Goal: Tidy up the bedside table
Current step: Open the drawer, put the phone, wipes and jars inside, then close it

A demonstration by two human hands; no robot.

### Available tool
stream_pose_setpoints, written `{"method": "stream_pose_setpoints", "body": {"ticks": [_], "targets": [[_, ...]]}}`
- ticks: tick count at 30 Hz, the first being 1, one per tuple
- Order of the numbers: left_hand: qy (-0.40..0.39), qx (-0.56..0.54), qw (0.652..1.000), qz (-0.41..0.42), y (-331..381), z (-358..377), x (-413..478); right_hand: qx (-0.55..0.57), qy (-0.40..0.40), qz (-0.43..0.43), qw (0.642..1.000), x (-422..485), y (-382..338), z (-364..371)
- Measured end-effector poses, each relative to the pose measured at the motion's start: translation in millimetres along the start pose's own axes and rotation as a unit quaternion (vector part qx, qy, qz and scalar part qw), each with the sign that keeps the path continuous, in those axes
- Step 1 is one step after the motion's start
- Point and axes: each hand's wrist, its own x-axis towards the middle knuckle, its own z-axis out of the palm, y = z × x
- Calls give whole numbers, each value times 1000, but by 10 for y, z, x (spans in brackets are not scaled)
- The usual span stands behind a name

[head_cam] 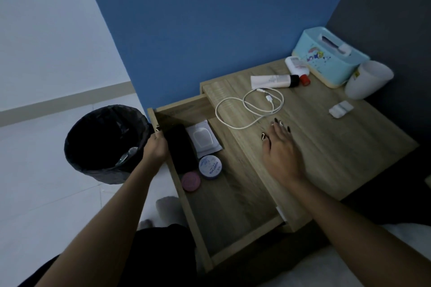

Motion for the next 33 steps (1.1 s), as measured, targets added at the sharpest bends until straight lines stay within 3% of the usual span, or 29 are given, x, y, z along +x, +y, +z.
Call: {"method": "stream_pose_setpoints", "body": {"ticks": [12,33], "targets": [[-95,-55,993,-35,366,521,80,-1,14,6,1000,3,-9,18],[-183,-91,976,-78,622,1201,188,23,49,10,998,-5,-15,40]]}}
